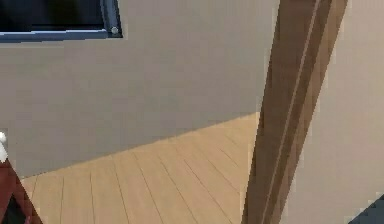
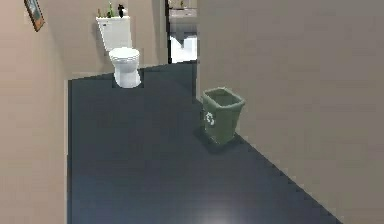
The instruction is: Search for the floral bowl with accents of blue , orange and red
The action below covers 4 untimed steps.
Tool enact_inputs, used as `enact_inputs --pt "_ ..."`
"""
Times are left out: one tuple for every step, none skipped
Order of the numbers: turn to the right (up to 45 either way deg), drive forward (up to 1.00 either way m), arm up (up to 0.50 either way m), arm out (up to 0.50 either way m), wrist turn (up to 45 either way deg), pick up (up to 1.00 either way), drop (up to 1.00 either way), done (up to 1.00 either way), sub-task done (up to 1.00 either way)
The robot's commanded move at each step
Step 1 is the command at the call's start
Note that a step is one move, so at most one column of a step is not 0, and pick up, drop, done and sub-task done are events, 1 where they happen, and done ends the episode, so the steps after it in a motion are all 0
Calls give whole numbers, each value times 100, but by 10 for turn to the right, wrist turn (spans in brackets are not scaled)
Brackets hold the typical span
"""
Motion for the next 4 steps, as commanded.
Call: enact_inputs --pt "0 45 0 0 0 0 0 0 0" --pt "-240 0 0 0 0 0 0 0 0" --pt "0 30 0 0 0 0 0 0 0" --pt "450 0 0 0 0 0 0 0 0"
